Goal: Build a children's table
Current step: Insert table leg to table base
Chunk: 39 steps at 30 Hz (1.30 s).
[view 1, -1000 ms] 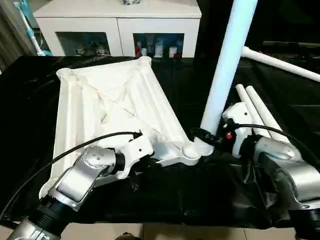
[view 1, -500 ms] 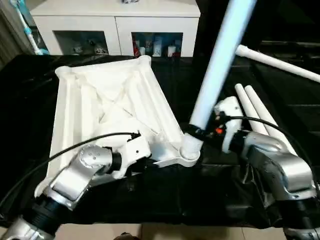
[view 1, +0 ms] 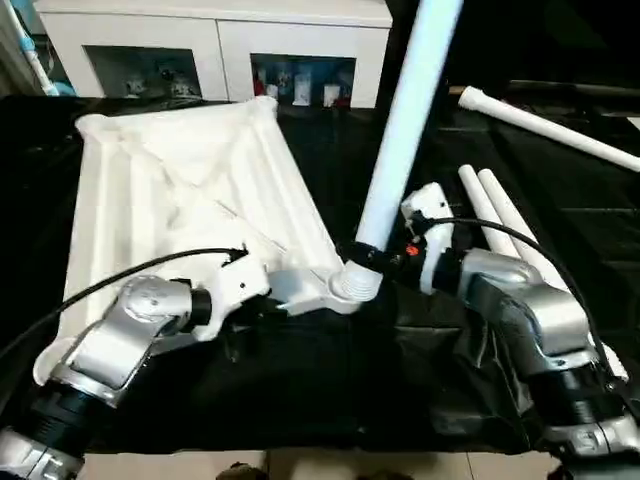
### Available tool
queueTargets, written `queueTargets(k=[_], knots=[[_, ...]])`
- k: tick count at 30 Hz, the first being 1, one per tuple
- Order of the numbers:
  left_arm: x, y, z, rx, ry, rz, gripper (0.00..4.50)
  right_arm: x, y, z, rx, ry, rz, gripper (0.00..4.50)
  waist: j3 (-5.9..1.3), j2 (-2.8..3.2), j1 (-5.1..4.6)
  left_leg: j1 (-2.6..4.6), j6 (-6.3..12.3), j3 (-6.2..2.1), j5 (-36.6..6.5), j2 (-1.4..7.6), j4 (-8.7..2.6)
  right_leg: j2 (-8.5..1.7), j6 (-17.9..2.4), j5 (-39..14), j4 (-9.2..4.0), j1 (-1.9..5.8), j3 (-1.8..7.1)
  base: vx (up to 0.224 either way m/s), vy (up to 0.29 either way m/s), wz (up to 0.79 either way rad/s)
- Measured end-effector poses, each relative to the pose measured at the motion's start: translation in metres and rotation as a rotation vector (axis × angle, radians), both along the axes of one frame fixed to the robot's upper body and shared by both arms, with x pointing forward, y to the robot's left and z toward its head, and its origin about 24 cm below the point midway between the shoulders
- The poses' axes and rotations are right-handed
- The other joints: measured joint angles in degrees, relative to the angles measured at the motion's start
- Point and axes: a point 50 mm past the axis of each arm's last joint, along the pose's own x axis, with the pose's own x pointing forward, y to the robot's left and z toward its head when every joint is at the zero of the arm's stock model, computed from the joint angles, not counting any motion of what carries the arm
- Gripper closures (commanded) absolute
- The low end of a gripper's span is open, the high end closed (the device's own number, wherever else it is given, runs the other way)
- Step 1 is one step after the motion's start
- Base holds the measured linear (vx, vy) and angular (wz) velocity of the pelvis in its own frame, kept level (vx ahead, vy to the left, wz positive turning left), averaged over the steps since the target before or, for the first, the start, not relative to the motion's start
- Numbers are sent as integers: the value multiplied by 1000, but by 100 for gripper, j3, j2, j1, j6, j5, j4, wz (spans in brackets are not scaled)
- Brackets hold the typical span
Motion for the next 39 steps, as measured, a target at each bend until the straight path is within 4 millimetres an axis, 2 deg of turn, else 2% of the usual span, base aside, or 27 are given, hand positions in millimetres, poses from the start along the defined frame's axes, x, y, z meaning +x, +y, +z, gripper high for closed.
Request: queueTargets(k=[5,22,31,36,39], knots=[[0,-3,3,-1,-23,-34,450,7,8,-3,22,18,9,266,33,-28,15,-1,0,6,-1,1,-6,0,-1,-1,-5,-2,1,0,0,0],[3,-3,4,2,-23,-62,450,16,10,-11,75,28,8,266,61,-4,24,3,-3,12,0,4,-15,-1,-4,0,-10,-3,2,0,0,0],[7,-8,3,-15,-28,-65,450,10,-2,-21,201,22,-70,266,90,59,107,6,-3,19,0,5,-22,-4,-9,3,-11,-1,4,0,0,0],[8,-10,2,-23,-30,-69,450,3,-4,-26,234,-34,-92,266,99,111,146,8,-3,21,0,6,-25,-4,-9,3,-13,-1,5,0,0,0],[11,-10,2,-24,-32,-68,450,0,-5,-29,245,-63,-112,266,103,122,153,8,-3,21,0,7,-26,-4,-9,3,-13,0,4,0,0,0]])
